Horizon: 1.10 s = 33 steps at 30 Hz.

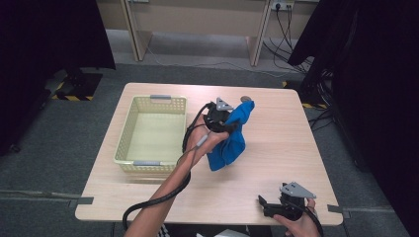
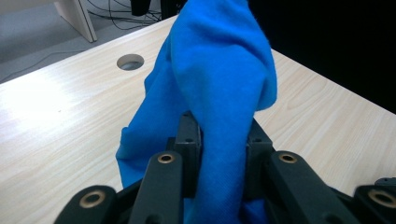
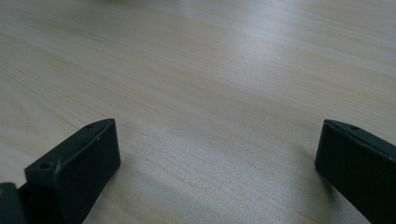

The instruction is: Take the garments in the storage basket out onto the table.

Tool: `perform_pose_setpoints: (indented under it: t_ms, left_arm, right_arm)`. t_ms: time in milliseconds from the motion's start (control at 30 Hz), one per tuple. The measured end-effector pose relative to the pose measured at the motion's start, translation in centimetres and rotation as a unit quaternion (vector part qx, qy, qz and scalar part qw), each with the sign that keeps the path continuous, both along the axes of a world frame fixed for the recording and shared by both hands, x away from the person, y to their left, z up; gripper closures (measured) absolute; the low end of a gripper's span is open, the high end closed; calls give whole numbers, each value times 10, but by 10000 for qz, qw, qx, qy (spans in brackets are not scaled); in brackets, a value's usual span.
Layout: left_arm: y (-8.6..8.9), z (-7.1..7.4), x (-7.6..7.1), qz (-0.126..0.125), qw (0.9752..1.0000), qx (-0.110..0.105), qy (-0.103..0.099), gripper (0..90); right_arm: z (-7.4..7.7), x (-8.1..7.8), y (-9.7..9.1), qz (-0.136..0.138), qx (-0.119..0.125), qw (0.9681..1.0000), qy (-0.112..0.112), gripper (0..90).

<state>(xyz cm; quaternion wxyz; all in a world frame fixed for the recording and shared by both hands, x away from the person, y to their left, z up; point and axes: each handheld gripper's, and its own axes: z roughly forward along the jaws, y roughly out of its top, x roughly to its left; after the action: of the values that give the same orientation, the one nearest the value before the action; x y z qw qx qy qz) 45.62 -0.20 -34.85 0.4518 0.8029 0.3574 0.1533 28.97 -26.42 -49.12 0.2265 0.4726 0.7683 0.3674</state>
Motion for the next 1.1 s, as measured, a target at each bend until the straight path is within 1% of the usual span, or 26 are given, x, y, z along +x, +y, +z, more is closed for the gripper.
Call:
perform_pose_setpoints:
  t_ms: [133,333,533,733,1100]
  left_arm:
    - [-2,-6,4,52,10000,26,9,733]
    - [-4,-18,9,94,9999,75,92,732]
    - [-5,-32,12,111,9997,92,200,730]
    - [-9,-41,13,117,9996,168,209,728]
    - [-16,-63,19,149,9989,234,365,719]
  right_arm:
    - [0,0,0,1,0,10000,-1,2]
    - [0,0,0,2,-4,10000,3,3]
    - [0,0,0,-1,4,10000,14,2]
    - [0,0,0,-1,6,10000,5,3]
    - [0,0,0,3,2,10000,-4,2]
